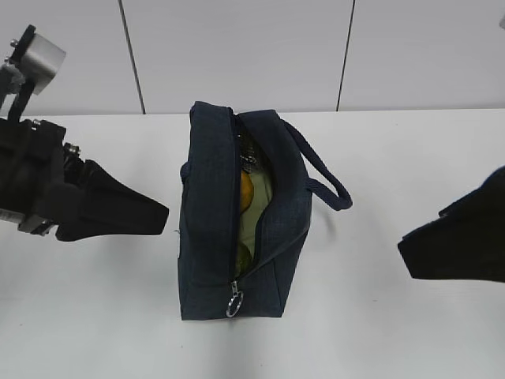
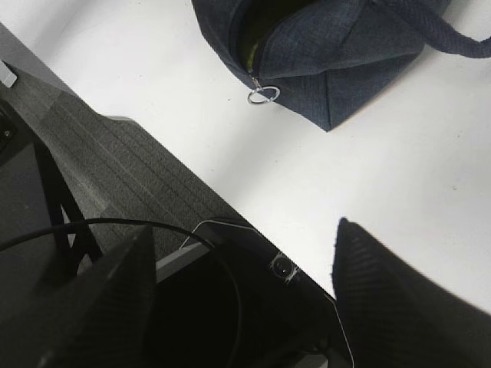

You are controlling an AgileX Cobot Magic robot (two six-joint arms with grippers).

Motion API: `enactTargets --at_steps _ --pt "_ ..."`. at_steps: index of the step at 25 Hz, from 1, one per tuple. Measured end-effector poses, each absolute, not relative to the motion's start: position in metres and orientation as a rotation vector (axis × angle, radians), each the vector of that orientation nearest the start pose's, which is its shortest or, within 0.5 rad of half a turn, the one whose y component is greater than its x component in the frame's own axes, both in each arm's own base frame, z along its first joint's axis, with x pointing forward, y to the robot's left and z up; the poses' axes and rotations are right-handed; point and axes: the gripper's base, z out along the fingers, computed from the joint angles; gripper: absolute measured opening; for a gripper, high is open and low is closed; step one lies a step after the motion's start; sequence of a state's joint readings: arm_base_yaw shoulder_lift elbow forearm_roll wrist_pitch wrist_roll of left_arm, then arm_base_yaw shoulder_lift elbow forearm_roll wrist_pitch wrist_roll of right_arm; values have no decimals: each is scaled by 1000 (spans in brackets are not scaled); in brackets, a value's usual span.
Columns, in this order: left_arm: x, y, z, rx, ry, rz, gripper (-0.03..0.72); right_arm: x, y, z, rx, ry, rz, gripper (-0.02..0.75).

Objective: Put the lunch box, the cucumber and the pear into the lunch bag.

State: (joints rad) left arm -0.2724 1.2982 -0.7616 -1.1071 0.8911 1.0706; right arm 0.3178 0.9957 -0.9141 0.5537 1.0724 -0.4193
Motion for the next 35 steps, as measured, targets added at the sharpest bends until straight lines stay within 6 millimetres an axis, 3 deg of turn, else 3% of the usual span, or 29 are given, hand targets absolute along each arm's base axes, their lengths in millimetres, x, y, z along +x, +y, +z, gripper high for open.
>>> enactTargets --at_steps 6,15,23,27,35 --pt "205 -126 265 836 2260 -1071 252 141 90 326 -702 2405 688 545" --pt "205 -127 265 832 2258 -1078 242 140 93 328 -677 2397 750 524" --pt "212 -125 266 747 2240 -1025 244 134 104 327 -576 2399 1003 523" --pt "216 -126 269 677 2222 -1036 251 130 108 314 -600 2359 1108 506" --pt "217 -125 269 674 2223 -1024 298 132 106 278 -689 2268 998 449"
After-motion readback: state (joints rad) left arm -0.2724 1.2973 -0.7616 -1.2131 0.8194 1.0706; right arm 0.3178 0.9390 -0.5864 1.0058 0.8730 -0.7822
